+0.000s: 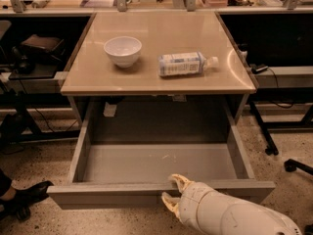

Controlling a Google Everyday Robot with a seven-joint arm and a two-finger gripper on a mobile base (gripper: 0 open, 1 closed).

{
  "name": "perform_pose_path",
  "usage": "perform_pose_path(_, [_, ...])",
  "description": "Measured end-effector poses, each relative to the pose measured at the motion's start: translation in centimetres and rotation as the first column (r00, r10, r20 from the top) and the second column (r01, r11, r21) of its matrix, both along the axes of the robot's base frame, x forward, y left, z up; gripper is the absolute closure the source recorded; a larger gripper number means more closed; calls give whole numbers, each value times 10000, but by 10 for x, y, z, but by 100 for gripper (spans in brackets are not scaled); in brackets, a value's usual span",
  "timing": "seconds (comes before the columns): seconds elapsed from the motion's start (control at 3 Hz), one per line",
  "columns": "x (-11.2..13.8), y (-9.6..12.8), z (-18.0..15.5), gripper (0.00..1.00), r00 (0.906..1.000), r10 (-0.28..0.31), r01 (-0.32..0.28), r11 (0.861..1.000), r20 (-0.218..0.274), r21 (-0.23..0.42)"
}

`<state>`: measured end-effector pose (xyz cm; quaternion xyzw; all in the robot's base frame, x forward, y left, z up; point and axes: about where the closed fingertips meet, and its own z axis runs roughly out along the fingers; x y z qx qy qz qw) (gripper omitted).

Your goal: Open top drawer

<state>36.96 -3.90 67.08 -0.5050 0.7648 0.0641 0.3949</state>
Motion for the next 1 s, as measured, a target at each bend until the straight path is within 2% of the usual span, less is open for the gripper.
perform_pose_path(1.0, [-10, 1, -3, 100, 10000, -1, 2, 9999, -8, 122])
